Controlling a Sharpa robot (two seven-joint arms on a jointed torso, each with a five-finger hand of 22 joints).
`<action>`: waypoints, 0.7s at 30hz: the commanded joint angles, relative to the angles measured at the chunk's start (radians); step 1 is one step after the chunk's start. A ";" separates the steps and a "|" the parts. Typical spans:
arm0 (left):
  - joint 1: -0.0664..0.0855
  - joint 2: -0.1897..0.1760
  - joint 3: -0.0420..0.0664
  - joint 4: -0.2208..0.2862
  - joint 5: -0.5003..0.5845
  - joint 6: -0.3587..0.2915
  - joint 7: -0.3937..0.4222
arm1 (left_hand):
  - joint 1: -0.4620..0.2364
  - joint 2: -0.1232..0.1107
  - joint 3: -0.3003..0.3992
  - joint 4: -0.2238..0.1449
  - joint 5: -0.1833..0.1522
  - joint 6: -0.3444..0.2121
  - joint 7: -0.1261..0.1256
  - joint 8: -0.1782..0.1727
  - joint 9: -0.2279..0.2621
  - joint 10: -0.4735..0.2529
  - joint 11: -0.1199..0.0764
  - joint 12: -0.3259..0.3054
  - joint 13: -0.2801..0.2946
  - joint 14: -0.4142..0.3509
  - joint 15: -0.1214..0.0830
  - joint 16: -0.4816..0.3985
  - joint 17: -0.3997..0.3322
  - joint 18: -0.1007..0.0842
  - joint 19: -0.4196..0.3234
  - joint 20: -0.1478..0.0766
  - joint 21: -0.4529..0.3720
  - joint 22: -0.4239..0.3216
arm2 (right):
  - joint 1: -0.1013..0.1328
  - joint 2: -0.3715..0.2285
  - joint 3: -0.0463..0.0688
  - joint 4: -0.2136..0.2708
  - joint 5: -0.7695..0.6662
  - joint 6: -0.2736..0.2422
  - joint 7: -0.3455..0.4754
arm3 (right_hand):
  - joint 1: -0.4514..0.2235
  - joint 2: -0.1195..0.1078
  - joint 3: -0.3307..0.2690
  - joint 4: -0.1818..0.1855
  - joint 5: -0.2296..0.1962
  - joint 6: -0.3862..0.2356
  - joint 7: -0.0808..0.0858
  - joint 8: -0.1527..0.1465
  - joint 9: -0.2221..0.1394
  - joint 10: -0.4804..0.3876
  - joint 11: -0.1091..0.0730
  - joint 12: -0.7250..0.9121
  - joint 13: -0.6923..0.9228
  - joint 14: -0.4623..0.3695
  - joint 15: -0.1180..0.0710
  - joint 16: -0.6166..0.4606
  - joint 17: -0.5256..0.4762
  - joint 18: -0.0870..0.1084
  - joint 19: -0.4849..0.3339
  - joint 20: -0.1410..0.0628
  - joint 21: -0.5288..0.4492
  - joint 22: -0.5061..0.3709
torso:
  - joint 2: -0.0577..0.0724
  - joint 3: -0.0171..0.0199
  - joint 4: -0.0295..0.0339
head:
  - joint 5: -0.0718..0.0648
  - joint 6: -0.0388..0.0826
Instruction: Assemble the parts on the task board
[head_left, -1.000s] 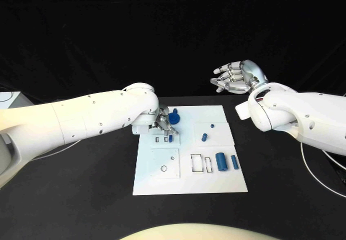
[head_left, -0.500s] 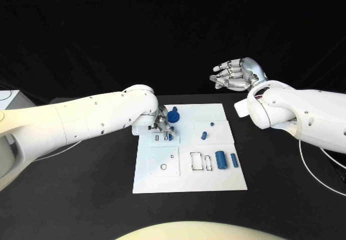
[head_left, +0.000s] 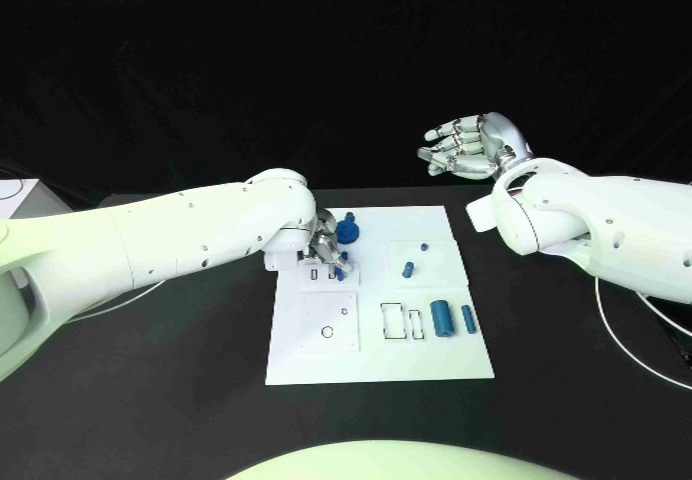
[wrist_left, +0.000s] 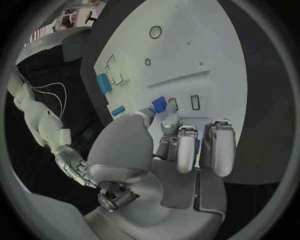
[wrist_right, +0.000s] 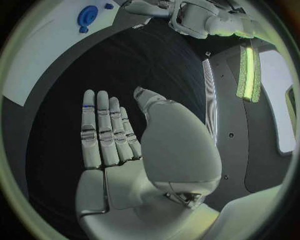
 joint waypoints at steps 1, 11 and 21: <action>0.000 0.002 0.000 0.006 0.031 0.013 0.026 | 0.008 -0.006 0.031 -0.001 -0.004 0.002 -0.002 -0.005 0.007 -0.003 -0.003 -0.004 0.001 0.106 -0.010 0.003 0.263 -0.009 0.022 -0.003 0.005 0.088 | 0.000 0.003 0.000 -0.002 0.000 0.018 0.009 | -0.009 -0.002 0.000 -0.004 0.007 -0.005 0.013 -0.006 -0.002 0.000 0.004 -0.004 -0.001 0.000 0.009 -0.007 -0.001 0.006 -0.006 0.003 -0.002 -0.001 | 0.000 -0.0001 -0.0001 | 0.002 -0.001; -0.001 -0.003 0.000 0.009 0.066 0.000 0.035 | 0.068 -0.050 0.255 -0.040 -0.003 0.012 -0.025 0.040 0.090 0.014 -0.023 -0.004 0.010 0.106 -0.026 0.003 0.263 -0.011 0.028 -0.013 0.010 0.101 | 0.000 0.010 0.000 -0.011 0.000 0.025 0.002 | -0.013 -0.001 -0.001 -0.005 0.006 -0.006 0.015 -0.007 -0.003 0.000 0.005 -0.005 -0.008 0.000 0.010 -0.011 -0.006 0.006 -0.007 0.004 -0.002 -0.009 | 0.001 0.0009 0.0003 | 0.002 -0.005; -0.001 -0.014 0.001 0.017 0.112 -0.035 0.036 | 0.027 -0.099 0.485 -0.133 -0.002 -0.006 -0.030 0.089 0.195 0.035 -0.029 -0.007 0.016 0.106 -0.033 0.003 0.263 -0.013 0.033 -0.021 0.013 0.112 | -0.002 0.014 0.000 -0.019 0.000 0.029 0.000 | -0.017 -0.001 -0.003 -0.006 0.006 -0.007 0.015 -0.007 -0.003 -0.001 0.006 -0.005 -0.012 0.000 0.011 -0.014 -0.009 0.006 -0.008 0.005 -0.002 -0.014 | 0.001 0.0009 -0.0004 | 0.001 -0.007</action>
